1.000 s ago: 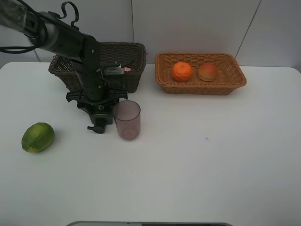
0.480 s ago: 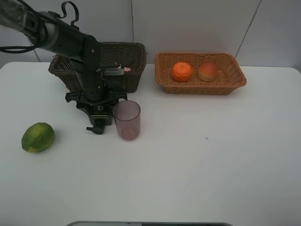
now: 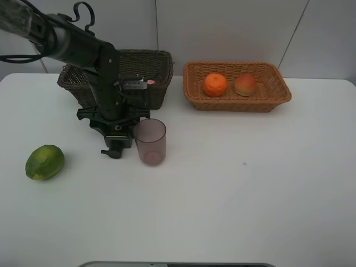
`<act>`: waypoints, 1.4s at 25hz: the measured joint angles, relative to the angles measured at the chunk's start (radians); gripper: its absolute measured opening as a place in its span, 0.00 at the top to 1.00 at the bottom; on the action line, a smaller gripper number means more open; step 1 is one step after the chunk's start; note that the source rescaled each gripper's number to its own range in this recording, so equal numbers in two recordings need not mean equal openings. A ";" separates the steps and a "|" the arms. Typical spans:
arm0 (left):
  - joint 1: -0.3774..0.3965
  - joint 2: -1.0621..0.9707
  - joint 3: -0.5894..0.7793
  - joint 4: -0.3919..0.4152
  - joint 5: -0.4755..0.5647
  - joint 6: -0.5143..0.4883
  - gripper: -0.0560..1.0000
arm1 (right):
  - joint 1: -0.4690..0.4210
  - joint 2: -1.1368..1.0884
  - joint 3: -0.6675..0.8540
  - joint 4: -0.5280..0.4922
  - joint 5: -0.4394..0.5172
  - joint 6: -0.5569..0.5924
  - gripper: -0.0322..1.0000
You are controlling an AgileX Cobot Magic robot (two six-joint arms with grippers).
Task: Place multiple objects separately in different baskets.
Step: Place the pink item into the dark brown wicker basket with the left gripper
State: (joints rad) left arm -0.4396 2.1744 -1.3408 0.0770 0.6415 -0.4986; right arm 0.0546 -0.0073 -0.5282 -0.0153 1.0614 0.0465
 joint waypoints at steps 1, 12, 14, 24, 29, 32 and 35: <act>0.000 0.000 0.000 0.001 -0.001 0.000 0.20 | 0.000 0.000 0.000 0.000 0.000 0.000 0.26; 0.000 -0.003 0.000 0.001 0.002 0.000 0.20 | 0.000 0.000 0.000 0.000 0.000 0.000 0.26; -0.002 -0.017 0.000 0.004 0.023 0.000 0.20 | 0.000 0.000 0.000 0.000 0.000 0.000 0.26; -0.047 -0.226 0.000 0.009 0.167 0.012 0.20 | 0.000 0.000 0.000 0.000 0.000 0.000 0.26; -0.047 -0.320 -0.002 0.009 0.207 0.214 0.20 | 0.000 0.000 0.000 0.000 0.000 0.000 0.26; -0.041 -0.347 -0.035 0.009 0.235 0.377 0.20 | 0.000 0.000 0.000 0.000 0.000 0.000 0.26; -0.020 -0.350 -0.076 0.011 0.250 0.565 0.20 | 0.000 0.000 0.000 0.000 0.000 0.000 0.26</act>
State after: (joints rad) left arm -0.4600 1.8247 -1.4166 0.0884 0.8917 0.0666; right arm 0.0546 -0.0073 -0.5282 -0.0153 1.0614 0.0465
